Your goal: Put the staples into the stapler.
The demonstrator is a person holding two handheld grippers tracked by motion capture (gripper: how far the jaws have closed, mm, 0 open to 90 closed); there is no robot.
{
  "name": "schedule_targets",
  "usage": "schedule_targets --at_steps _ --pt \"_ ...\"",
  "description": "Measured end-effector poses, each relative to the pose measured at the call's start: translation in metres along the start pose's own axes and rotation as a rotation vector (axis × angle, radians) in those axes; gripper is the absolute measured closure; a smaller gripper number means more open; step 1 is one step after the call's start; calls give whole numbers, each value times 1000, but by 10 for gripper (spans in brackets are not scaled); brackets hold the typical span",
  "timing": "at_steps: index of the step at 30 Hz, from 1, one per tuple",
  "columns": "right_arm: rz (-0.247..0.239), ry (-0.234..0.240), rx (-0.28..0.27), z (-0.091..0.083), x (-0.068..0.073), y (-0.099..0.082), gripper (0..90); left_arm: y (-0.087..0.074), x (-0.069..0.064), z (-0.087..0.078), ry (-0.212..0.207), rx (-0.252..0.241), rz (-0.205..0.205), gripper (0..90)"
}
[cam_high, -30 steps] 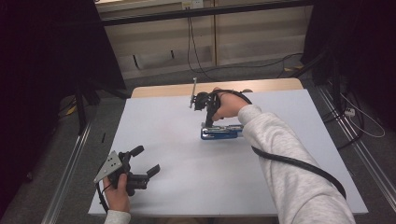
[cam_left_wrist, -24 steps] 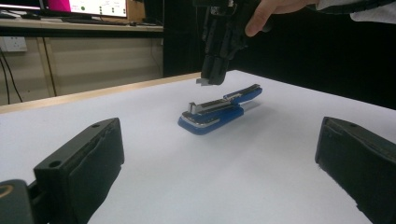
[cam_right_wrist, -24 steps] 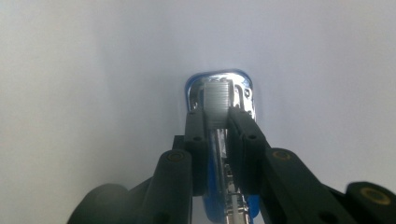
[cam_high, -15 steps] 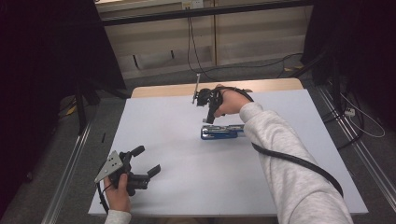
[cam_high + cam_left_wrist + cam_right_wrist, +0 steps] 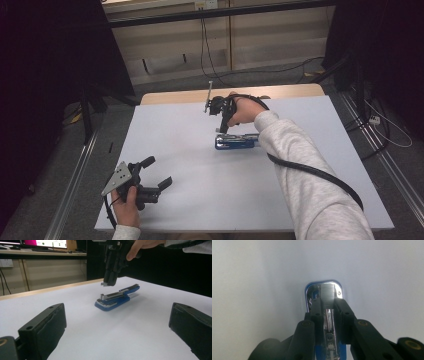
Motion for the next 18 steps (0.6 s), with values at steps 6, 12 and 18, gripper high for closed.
schedule_targets --at_steps 6,12,18 --pt "-3 5 -6 8 0 1 784 0 0 0 3 5 9 13" --pt "-14 1 -7 11 -1 1 783 -1 0 0 5 9 10 13" --pt "-16 1 -4 13 0 0 784 -1 0 1 0 11 4 13"
Point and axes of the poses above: each handheld gripper's, and its own axes: z roughly forward along the jaws, y roughly out of its top, x roughly to its left, the point moved 7 cm from there along z, roughly forward along the jaws, and after that the axes turned 14 degrees about x, right-handed, at the moved point
